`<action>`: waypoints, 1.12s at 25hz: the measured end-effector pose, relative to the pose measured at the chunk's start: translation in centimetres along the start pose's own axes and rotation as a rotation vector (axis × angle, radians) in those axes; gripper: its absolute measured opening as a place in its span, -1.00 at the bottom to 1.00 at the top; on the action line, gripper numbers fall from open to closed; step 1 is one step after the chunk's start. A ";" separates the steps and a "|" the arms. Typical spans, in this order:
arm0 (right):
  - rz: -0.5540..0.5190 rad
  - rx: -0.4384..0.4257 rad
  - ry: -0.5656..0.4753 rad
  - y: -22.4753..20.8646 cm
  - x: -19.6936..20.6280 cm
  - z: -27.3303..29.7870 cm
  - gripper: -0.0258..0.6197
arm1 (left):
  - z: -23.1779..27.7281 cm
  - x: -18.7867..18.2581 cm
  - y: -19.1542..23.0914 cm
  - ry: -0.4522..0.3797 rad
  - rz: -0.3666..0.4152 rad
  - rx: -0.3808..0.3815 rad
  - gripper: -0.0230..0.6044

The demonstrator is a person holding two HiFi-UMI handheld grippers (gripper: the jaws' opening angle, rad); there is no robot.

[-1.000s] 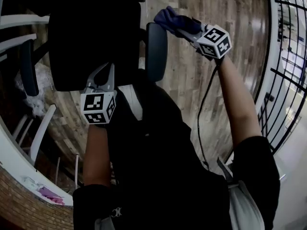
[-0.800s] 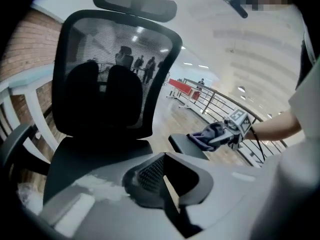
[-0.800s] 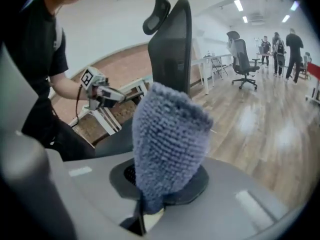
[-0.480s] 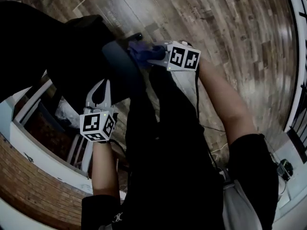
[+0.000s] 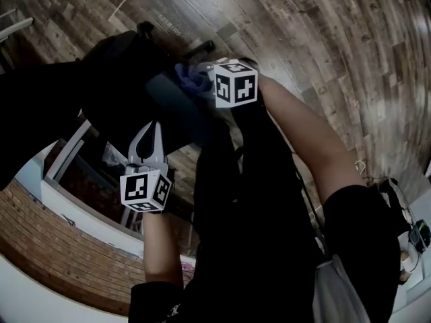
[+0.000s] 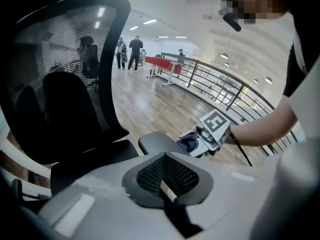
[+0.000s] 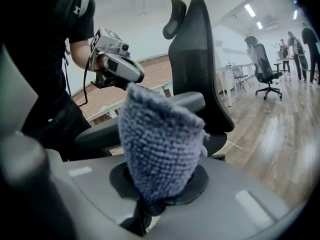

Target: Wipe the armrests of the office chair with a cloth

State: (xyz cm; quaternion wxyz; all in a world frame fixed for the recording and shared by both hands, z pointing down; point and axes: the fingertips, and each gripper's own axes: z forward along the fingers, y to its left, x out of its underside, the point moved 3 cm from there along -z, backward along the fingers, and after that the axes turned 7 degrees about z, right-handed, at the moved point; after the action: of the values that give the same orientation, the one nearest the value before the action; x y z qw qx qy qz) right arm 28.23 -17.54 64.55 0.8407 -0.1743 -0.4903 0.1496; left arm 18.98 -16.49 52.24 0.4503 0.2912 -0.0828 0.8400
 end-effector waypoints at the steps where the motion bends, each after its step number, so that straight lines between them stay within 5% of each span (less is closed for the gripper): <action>1: -0.009 -0.005 0.015 -0.3 0.1 0.2 -0.76 | 0.1 0.2 0.2 0.006 -0.004 -0.004 -0.91; 8: -0.013 -0.009 0.149 -4.1 2.5 2.7 -0.76 | 0.7 0.7 0.9 0.024 -0.022 -0.023 -0.91; 17: 0.209 -0.164 0.063 -5.4 3.0 2.3 -0.76 | 0.0 2.6 1.6 0.069 -0.046 -0.041 -0.91; 24: 0.304 -0.145 -0.046 -6.7 1.1 2.6 -0.76 | 0.5 2.7 2.6 0.068 -0.065 -0.043 -0.91; 28: 0.289 -0.074 0.009 -8.4 1.9 3.8 -0.76 | 0.9 2.7 2.4 0.069 -0.063 -0.036 -0.91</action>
State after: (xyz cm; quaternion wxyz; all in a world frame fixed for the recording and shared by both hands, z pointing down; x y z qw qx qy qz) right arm 26.42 -23.67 71.44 0.8056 -0.2747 -0.4616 0.2500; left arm 16.26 -16.37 54.74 0.4842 0.2565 -0.0734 0.8333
